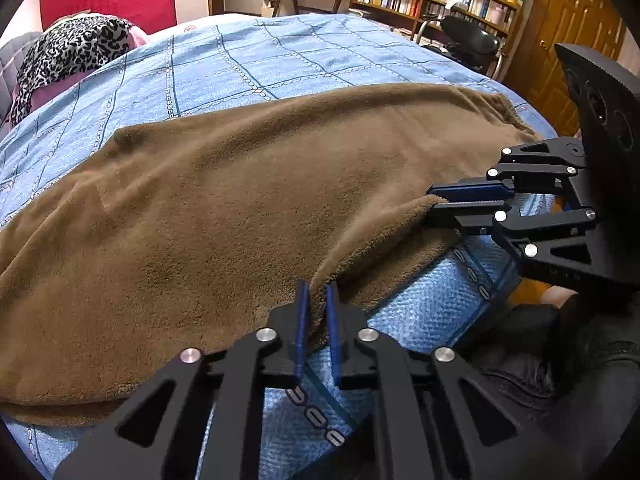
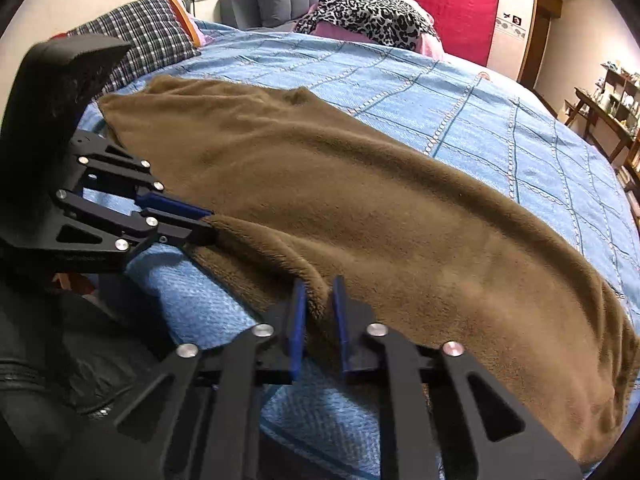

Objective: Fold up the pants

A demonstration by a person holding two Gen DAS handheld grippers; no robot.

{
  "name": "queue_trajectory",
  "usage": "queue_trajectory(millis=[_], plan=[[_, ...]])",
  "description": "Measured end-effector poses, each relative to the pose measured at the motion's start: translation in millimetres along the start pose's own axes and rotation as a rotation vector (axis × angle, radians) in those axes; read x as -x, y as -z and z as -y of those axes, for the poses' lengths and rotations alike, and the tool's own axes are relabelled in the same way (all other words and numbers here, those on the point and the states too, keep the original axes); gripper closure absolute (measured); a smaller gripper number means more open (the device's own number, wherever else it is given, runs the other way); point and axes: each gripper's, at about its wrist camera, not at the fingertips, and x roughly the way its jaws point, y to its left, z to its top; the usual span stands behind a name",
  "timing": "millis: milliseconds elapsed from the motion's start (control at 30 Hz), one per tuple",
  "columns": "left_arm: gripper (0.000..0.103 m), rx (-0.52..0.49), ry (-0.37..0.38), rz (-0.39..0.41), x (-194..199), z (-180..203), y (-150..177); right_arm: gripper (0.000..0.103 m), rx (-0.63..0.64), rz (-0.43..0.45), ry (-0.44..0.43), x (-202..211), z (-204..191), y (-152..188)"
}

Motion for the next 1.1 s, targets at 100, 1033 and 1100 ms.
queue_trajectory(millis=[100, 1033, 1100], plan=[[0.097, -0.005, 0.032, -0.007, 5.6, -0.6, 2.9, 0.094, -0.012, -0.004, -0.036, 4.9, 1.2, -0.8], [0.063, 0.085, 0.217, 0.089, -8.3, -2.4, -38.2, 0.059, -0.549, 0.153, 0.346, 64.6, 159.5, 30.8], [0.063, 0.069, 0.225, 0.056, -19.3, 3.0, -37.5, 0.059, -0.593, 0.148, 0.455, 68.0, 185.3, 42.6]])
